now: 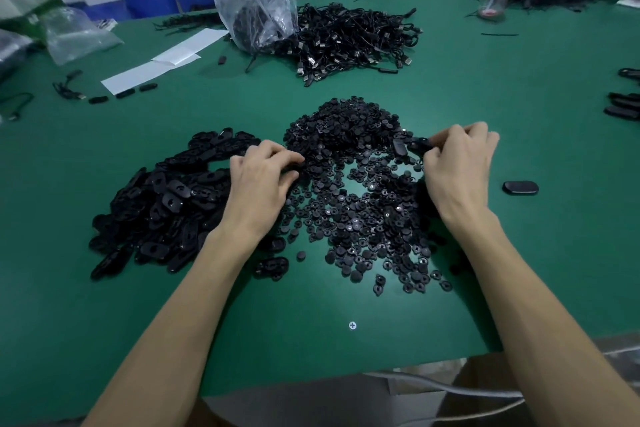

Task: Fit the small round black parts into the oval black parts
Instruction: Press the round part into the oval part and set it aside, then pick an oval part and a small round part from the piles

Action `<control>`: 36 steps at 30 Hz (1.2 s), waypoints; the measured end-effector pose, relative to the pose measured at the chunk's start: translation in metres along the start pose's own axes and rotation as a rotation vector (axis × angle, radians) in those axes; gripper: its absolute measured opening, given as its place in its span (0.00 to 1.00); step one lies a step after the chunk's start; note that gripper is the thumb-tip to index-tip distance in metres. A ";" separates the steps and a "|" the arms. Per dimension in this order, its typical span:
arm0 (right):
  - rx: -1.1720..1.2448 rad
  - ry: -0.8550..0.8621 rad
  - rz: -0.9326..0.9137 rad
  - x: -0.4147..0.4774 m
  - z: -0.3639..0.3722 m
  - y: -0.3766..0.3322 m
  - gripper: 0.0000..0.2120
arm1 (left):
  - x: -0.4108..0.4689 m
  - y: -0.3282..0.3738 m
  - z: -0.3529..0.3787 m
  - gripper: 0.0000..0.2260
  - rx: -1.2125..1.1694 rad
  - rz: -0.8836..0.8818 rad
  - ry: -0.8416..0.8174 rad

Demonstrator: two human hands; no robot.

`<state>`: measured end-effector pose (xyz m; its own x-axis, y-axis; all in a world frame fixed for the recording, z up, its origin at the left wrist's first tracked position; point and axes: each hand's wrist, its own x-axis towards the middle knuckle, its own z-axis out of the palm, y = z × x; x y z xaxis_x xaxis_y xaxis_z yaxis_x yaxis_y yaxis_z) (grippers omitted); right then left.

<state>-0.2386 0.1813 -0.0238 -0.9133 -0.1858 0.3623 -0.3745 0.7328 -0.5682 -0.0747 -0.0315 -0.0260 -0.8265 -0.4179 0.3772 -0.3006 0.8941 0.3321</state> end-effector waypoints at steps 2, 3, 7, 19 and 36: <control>0.011 -0.005 -0.092 -0.002 0.000 -0.003 0.11 | 0.000 0.000 0.002 0.11 -0.003 0.037 -0.027; 0.043 -0.027 -0.145 -0.004 0.001 -0.006 0.10 | 0.000 0.000 0.003 0.10 -0.008 0.036 -0.025; 0.144 -0.202 -0.338 -0.014 0.010 -0.017 0.11 | 0.000 -0.001 0.004 0.04 -0.040 0.026 0.071; 0.137 -0.363 -0.419 -0.021 0.023 -0.021 0.06 | -0.001 0.023 0.006 0.14 -1.450 -0.289 -0.232; 0.695 -0.347 -0.210 -0.024 0.007 -0.031 0.04 | -0.003 0.023 0.008 0.10 -1.378 -0.356 -0.208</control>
<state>-0.2063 0.1587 -0.0205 -0.7675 -0.5513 0.3272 -0.4534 0.1059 -0.8850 -0.0829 -0.0079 -0.0268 -0.8961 -0.4438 0.0071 0.0902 -0.1663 0.9819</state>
